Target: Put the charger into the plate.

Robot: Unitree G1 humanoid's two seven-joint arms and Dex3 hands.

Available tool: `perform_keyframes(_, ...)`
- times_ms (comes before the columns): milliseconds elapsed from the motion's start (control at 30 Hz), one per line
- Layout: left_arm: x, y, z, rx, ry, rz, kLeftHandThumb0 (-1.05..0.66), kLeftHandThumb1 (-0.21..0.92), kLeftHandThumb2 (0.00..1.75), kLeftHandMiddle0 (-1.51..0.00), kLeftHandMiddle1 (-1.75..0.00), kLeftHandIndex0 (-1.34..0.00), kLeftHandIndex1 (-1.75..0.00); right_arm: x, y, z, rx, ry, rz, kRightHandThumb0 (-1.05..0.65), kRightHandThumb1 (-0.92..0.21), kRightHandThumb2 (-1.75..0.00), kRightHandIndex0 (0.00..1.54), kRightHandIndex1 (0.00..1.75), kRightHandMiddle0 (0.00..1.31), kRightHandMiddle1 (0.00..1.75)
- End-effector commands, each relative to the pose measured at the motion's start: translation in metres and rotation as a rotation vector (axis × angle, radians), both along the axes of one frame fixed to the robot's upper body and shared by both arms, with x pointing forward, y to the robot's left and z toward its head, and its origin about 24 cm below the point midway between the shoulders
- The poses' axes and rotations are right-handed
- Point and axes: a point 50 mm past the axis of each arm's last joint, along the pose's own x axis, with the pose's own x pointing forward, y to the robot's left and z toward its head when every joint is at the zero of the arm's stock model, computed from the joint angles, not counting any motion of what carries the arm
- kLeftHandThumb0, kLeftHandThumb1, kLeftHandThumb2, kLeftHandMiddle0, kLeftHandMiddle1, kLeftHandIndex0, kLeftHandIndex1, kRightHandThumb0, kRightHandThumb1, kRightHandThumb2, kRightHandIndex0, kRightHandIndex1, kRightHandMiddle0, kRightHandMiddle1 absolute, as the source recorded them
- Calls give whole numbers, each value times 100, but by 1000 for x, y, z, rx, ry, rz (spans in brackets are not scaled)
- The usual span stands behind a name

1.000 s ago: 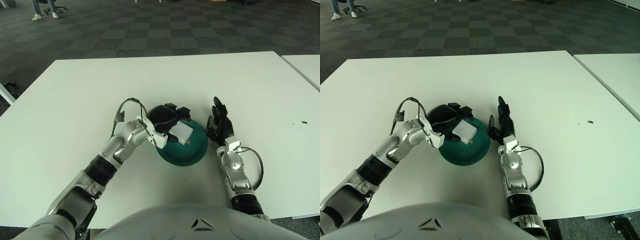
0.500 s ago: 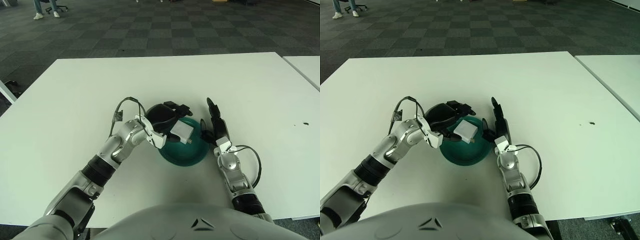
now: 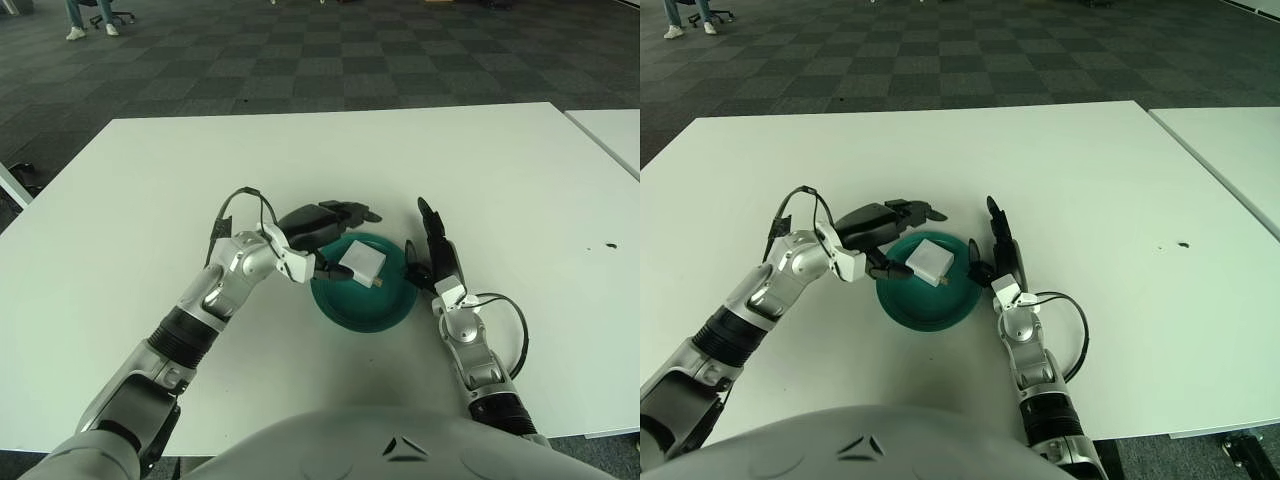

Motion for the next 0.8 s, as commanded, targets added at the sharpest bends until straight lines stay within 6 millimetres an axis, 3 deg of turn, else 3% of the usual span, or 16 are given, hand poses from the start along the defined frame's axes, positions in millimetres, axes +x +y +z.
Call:
perform_keyframes(0, 4, 21, -10, -350, 141, 135, -105, 92, 83, -19, 0, 0, -51, -13, 0, -45, 120, 263, -75, -93, -92, -94, 7, 0, 0, 16)
perform_keyframes(100, 5, 20, -17, -663, 249, 263, -105, 92, 88, -21, -1, 0, -51, -13, -2, -47, 184, 294, -95, -93, -92, -92, 6, 0, 0, 14)
perform_keyframes(333, 6, 29, -29, -940, 340, 430, -105, 92, 96, -16, -1, 0, -40, -13, -4, -47, 232, 294, -98, -93, -92, -91, 4, 0, 0, 13)
perform_keyframes(567, -7, 37, -40, -1021, 337, 623, -101, 92, 96, -9, 0, 0, -29, -14, -6, -46, 236, 292, -90, -93, -92, -91, 2, 0, 0, 14)
perform_keyframes(767, -14, 39, -41, -1005, 323, 687, -98, 92, 97, -5, 0, 0, -25, -14, -6, -46, 239, 288, -86, -93, -92, -93, 1, 0, 0, 14)
